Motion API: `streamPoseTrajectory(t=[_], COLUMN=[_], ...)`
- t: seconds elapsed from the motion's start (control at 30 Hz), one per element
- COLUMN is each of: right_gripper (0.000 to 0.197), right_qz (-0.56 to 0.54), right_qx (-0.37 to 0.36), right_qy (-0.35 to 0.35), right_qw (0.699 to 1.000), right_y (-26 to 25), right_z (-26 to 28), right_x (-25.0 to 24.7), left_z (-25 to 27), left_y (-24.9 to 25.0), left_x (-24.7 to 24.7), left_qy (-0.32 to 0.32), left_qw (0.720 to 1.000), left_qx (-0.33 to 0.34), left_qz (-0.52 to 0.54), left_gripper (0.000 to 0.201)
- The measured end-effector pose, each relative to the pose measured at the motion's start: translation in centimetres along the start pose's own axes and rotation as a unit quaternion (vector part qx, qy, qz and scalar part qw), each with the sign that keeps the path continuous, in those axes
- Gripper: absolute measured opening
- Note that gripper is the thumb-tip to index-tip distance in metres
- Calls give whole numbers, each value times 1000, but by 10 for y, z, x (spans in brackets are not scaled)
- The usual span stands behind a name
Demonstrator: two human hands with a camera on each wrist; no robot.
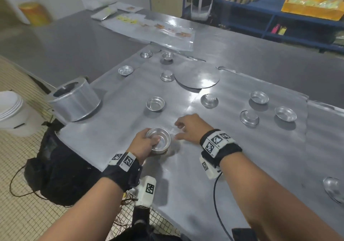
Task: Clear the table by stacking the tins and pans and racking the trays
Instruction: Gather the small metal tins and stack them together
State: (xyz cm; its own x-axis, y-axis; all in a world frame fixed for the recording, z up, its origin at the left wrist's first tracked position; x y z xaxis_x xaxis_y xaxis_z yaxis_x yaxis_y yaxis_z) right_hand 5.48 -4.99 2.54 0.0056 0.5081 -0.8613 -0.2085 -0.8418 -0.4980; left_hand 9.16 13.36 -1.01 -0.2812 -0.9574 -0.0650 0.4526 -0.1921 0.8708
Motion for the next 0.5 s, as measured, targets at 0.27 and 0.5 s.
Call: streamPoseTrajectory(t=[0.27, 0.5], right_gripper=[47, 75], right_qz=[81, 103], right_qx=[54, 118], right_qy=[65, 53], right_qw=[993, 986], right_y=[-31, -38], right_z=[-106, -155], right_x=[27, 49], left_z=[-64, -111], left_y=[8, 17], left_x=[-56, -89], left_qy=[-5, -21], left_qw=[1000, 999], left_qx=[-5, 7], left_qz=[-19, -39], left_gripper=[20, 19])
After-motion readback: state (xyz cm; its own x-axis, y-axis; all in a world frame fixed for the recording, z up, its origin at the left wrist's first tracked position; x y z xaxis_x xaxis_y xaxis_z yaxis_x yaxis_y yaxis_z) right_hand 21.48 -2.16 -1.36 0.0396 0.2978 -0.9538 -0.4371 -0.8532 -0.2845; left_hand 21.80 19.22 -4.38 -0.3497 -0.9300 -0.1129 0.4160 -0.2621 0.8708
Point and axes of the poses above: each hand's wrist, its own z-axis away from the middle knuckle, its own x-axis out of the palm, y = z × x, the point moved 4 cm from there along -z, towards the middle knuckle, and after that the axes turned 10 degrees about y, right-handed, at the moved point
